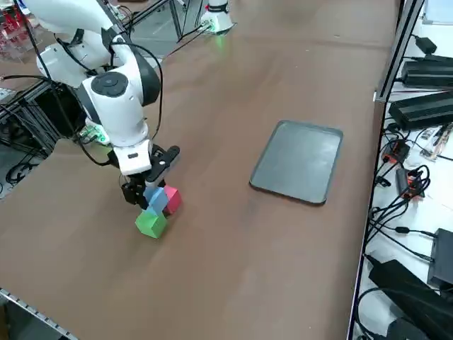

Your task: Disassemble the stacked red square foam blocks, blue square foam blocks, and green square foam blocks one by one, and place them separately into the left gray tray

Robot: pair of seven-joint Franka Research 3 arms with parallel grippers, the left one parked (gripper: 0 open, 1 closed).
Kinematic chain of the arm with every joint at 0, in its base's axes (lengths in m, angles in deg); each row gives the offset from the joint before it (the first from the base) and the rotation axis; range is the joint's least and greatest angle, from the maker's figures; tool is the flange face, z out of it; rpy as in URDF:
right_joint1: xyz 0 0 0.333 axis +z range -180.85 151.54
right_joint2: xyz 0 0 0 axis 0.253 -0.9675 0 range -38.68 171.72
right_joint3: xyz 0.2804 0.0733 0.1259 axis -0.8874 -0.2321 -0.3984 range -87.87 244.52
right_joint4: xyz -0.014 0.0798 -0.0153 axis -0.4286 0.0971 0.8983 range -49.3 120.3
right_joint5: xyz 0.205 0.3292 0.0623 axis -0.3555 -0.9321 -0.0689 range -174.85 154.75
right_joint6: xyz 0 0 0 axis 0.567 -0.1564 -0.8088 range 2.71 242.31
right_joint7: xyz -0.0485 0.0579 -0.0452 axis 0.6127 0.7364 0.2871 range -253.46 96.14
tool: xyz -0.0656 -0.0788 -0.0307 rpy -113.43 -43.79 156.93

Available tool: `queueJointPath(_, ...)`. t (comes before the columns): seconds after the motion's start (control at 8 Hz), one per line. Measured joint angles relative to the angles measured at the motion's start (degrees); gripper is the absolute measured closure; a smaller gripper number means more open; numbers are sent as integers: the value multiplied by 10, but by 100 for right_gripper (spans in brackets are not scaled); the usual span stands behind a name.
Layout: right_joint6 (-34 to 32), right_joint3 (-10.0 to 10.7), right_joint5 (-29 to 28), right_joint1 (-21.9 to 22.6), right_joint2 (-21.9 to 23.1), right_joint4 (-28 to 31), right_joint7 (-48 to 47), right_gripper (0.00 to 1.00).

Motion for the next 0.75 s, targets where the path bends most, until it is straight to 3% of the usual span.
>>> queueJointPath(0.5, 17, 0, 0, -5, -19, 1, 0, 1)
queueJointPath(0.75, 24, 0, 0, -6, -27, 1, 0, 7)
